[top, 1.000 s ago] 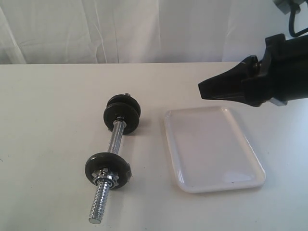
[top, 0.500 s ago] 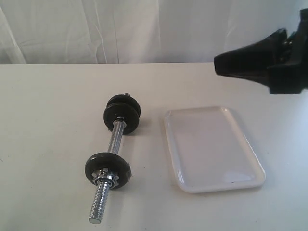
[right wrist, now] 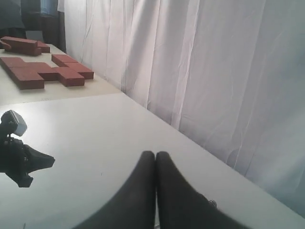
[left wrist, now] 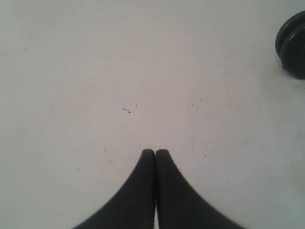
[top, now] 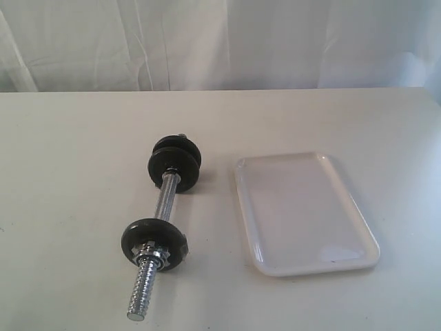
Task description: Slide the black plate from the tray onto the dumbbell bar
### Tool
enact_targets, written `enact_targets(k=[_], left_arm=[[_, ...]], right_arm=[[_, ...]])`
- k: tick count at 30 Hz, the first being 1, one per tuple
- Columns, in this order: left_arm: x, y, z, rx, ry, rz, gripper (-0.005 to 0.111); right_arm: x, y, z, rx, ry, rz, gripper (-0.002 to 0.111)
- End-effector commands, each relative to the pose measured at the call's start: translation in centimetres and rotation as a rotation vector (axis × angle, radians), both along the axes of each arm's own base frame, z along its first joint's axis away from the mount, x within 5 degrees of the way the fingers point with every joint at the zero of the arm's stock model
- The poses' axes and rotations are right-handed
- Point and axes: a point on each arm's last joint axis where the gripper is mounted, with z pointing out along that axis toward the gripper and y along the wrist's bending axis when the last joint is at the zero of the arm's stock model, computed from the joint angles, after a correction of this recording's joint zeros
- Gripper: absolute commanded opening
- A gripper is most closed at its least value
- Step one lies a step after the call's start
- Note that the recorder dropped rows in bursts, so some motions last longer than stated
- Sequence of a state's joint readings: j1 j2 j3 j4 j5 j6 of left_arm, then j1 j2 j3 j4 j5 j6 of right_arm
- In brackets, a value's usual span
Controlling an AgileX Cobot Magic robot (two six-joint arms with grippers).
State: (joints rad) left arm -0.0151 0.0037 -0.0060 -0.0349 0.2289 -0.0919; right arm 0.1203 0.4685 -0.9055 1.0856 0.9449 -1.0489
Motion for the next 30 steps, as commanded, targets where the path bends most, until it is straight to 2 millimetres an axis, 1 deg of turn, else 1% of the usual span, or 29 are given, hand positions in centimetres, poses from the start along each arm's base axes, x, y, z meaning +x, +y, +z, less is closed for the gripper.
enact_targets(k=[1, 2, 3, 5, 6, 7, 9, 11, 13, 22, 24, 26, 28, 30], left_arm=[[0.0, -0.1, -0.2, -0.005, 0.003, -0.008, 0.000], [0.0, -0.1, -0.2, -0.005, 0.003, -0.008, 0.000], [0.0, -0.1, -0.2, -0.005, 0.003, -0.008, 0.000], [0.0, -0.1, -0.2, -0.005, 0.003, -0.008, 0.000], [0.0, -0.1, -0.2, -0.005, 0.003, -0.008, 0.000], [0.0, -0.1, -0.2, -0.005, 0.003, -0.008, 0.000], [0.0, -0.1, -0.2, -0.005, 0.003, -0.008, 0.000], [0.0, -0.1, -0.2, -0.005, 0.003, -0.008, 0.000], [0.0, -0.1, -0.2, -0.005, 0.003, -0.008, 0.000], [0.0, -0.1, -0.2, -0.005, 0.003, -0.008, 0.000], [0.0, -0.1, -0.2, -0.005, 0.003, -0.008, 0.000], [0.0, -0.1, -0.2, -0.005, 0.003, -0.008, 0.000], [0.0, -0.1, -0.2, -0.005, 0.003, -0.008, 0.000], [0.0, -0.1, -0.2, -0.005, 0.003, -0.008, 0.000]], right_arm=[[-0.6, -0.1, -1.0, -0.004, -0.006, -0.001, 0.000], [-0.4, -0.1, -2.2, -0.008, 0.022, -0.001, 0.000], [-0.3, 0.0, -2.8, -0.010, 0.038, -0.001, 0.000], [0.2, 0.0, -5.7, -0.018, 0.113, -0.002, 0.000], [0.2, 0.0, -6.5, -0.021, 0.134, -0.002, 0.000], [0.4, 0.0, -8.1, -0.026, 0.173, -0.002, 0.000], [0.8, 0.0, -10.2, -0.044, 0.232, -0.005, 0.000], [1.1, 0.1, -11.5, -0.053, 0.275, -0.006, 0.000], [1.2, 0.1, -12.1, -0.059, 0.296, -0.005, 0.000], [1.2, 0.0, -12.3, -0.066, 0.299, -0.009, 0.000], [1.4, -0.1, -12.2, -0.055, 0.282, -0.038, 0.000], [1.8, -0.6, -11.7, -0.028, 0.220, -0.122, 0.000], [2.6, -1.7, -10.9, 0.015, 0.113, -0.282, 0.000], [3.2, -3.2, -9.6, 0.108, -0.013, -0.472, 0.000]])
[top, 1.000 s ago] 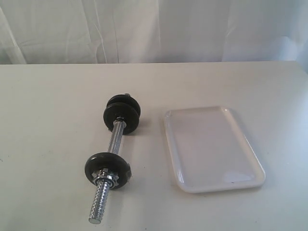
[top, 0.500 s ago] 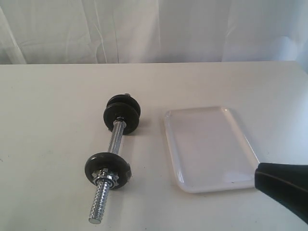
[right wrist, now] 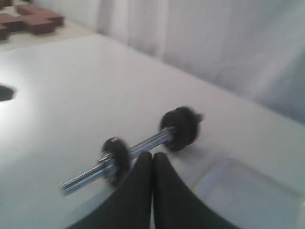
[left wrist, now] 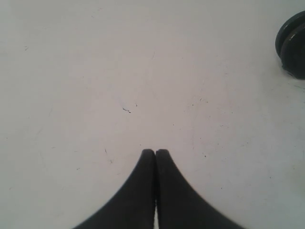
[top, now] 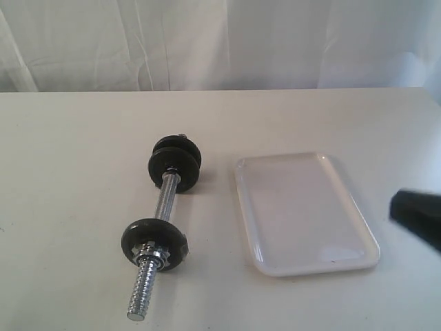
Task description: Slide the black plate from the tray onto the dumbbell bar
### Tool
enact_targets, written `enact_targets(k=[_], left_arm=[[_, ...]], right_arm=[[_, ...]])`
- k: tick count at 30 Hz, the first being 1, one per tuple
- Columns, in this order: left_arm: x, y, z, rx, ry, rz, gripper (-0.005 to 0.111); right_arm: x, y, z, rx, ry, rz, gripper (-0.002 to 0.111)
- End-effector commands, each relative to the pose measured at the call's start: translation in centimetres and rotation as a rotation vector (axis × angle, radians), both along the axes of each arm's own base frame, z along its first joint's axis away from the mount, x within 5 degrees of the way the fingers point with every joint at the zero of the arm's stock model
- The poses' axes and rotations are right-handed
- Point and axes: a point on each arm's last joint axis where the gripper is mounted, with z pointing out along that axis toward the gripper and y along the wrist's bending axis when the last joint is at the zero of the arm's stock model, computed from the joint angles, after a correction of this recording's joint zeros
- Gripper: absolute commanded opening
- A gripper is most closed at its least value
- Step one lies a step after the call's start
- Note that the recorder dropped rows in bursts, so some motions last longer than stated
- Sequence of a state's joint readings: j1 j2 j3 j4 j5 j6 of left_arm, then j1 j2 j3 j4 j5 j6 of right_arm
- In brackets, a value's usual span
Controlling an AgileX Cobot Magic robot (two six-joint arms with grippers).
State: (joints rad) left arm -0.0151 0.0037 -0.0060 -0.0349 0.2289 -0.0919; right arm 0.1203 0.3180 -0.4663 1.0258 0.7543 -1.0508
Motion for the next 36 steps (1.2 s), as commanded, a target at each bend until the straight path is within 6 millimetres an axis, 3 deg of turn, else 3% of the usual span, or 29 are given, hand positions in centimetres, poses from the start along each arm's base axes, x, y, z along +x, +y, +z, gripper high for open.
enact_targets(k=[1, 5, 10, 12, 15, 17, 20, 26, 33, 36], left_arm=[[0.0, -0.1, -0.2, -0.005, 0.003, -0.008, 0.000], [0.0, -0.1, -0.2, -0.005, 0.003, -0.008, 0.000], [0.0, -0.1, -0.2, -0.005, 0.003, -0.008, 0.000], [0.0, -0.1, -0.2, -0.005, 0.003, -0.008, 0.000], [0.0, -0.1, -0.2, -0.005, 0.003, -0.008, 0.000], [0.0, -0.1, -0.2, -0.005, 0.003, -0.008, 0.000], [0.0, -0.1, -0.2, -0.005, 0.003, -0.008, 0.000], [0.0, -0.1, -0.2, -0.005, 0.003, -0.008, 0.000], [0.0, -0.1, -0.2, -0.005, 0.003, -0.008, 0.000], [0.0, -0.1, -0.2, -0.005, 0.003, -0.008, 0.000]], right_arm=[[1.3, -3.2, 2.6, 0.118, -0.281, -0.408, 0.000], [0.9, -6.5, 4.6, 0.246, -0.502, -0.758, 0.000], [-0.3, -8.3, 5.6, 0.314, -0.639, -0.939, 0.000], [-0.5, -8.1, 5.7, 0.242, -0.685, -0.933, 0.000], [-0.2, -7.1, 5.3, -0.090, -0.826, -0.871, 0.000], [0.2, -6.1, 4.4, -0.349, -0.880, -0.791, 0.000], [1.1, -5.4, 2.1, -0.599, -0.838, -0.681, 0.000], [2.3, -5.1, -3.7, -0.699, -0.618, -0.562, 0.000], [1.8, -5.0, -11.0, -0.774, -0.412, -0.447, 0.000], [1.3, -5.0, -12.3, -0.795, -0.346, -0.400, 0.000]])
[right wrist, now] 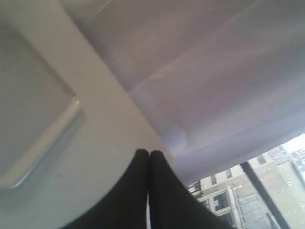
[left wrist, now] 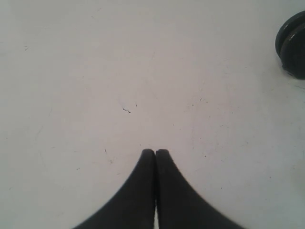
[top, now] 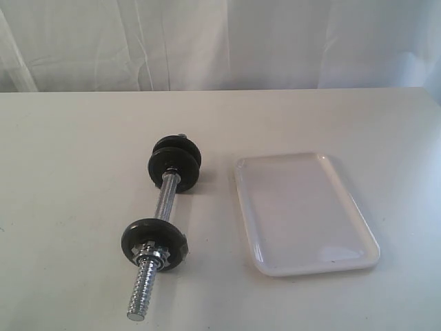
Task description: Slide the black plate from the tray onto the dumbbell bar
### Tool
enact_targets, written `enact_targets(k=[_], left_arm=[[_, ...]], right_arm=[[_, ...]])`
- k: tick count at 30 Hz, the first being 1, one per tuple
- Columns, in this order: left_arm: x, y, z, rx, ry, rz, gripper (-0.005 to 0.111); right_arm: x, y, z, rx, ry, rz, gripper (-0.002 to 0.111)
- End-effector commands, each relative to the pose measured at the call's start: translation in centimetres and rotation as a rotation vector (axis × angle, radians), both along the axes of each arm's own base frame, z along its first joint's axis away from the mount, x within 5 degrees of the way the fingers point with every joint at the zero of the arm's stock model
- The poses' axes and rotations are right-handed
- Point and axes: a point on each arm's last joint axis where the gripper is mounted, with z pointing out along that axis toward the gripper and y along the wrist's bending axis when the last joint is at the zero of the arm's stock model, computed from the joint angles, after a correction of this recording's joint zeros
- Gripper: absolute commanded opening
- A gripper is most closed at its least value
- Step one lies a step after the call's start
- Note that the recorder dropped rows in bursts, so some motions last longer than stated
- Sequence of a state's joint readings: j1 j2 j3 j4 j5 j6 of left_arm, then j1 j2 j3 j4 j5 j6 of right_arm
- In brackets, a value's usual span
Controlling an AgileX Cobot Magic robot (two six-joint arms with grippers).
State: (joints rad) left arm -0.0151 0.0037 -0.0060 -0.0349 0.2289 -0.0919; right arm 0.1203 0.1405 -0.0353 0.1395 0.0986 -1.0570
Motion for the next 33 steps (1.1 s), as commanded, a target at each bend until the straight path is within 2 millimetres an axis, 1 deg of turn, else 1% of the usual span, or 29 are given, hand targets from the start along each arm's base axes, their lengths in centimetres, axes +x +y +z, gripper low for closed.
enact_targets(k=[1, 2, 3, 5, 11, 17, 20, 27, 33], left_arm=[[0.0, -0.1, -0.2, -0.005, 0.003, -0.008, 0.000], [0.0, -0.1, -0.2, -0.005, 0.000, -0.008, 0.000], [0.0, -0.1, -0.2, -0.005, 0.000, -0.008, 0.000], [0.0, -0.1, -0.1, -0.005, -0.002, -0.008, 0.000], [0.0, -0.1, -0.1, -0.005, -0.002, -0.008, 0.000], [0.0, -0.1, -0.1, -0.005, -0.002, -0.008, 0.000], [0.0, -0.1, -0.1, -0.005, -0.002, -0.008, 0.000], [0.0, -0.1, -0.1, -0.005, -0.002, -0.008, 0.000], [0.0, -0.1, -0.1, -0.005, -0.002, -0.008, 0.000]], right_arm=[[-0.9, 0.1, -2.7, -0.028, 0.187, 0.029, 0.000], [-1.1, 0.2, -3.1, -0.014, 0.230, 0.035, 0.000], [-1.1, 0.2, -3.1, -0.002, 0.227, 0.035, 0.000], [-1.1, 0.2, -2.8, 0.022, 0.190, 0.033, 0.000], [-1.3, 0.4, -2.6, 0.087, 0.172, 0.042, 0.000], [-1.4, 0.4, -2.3, 0.091, 0.133, 0.040, 0.000], [-1.4, 0.2, -2.4, 0.072, 0.140, 0.021, 0.000], [-1.3, -0.6, -2.5, -0.073, 0.127, -0.078, 0.000], [-1.3, -0.9, -2.5, -0.098, 0.128, -0.126, 0.000]])
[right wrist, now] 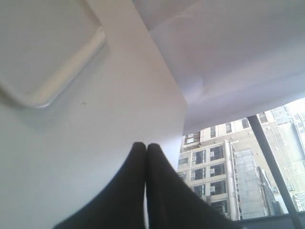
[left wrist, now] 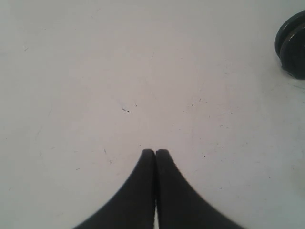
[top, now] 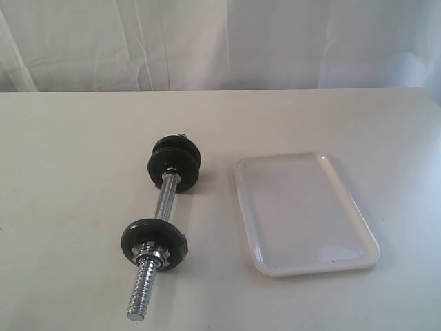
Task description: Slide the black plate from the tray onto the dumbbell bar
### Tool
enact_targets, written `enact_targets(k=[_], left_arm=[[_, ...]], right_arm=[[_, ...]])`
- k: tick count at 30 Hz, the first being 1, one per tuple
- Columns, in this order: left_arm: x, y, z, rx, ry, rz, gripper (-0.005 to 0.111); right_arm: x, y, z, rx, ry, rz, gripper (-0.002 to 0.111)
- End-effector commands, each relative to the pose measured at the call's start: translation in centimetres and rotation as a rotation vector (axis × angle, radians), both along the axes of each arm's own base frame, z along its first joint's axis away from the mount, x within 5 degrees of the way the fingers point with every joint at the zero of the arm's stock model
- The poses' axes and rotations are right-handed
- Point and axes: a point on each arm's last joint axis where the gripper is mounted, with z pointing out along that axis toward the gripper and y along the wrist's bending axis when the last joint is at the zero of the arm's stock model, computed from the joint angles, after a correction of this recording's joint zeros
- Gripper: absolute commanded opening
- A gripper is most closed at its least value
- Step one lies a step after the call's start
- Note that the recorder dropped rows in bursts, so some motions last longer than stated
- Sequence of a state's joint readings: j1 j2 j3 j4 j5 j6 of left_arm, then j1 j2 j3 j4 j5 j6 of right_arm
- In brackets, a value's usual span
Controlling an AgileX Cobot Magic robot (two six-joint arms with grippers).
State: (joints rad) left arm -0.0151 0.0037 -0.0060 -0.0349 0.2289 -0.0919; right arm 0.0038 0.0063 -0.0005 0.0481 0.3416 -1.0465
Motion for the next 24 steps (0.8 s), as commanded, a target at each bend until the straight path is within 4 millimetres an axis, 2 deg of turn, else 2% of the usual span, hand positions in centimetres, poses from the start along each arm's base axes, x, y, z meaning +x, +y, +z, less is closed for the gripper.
enact_targets(k=[1, 16, 18, 24], left_arm=[[0.00, -0.06, -0.15, -0.005, -0.002, -0.008, 0.000], [0.00, -0.06, -0.15, -0.005, -0.002, -0.008, 0.000], [0.00, -0.06, -0.15, -0.005, -0.002, -0.008, 0.000], [0.00, -0.06, -0.15, -0.005, -0.002, -0.008, 0.000]], right_arm=[[-0.02, -0.18, 0.06, -0.011, -0.010, -0.027, 0.000], [-0.02, -0.18, 0.06, 0.020, -0.010, -0.035, 0.000], [-0.02, -0.18, 0.06, 0.177, -0.009, -0.075, 0.000], [-0.02, -0.18, 0.06, 0.963, -0.004, -0.278, 0.000]])
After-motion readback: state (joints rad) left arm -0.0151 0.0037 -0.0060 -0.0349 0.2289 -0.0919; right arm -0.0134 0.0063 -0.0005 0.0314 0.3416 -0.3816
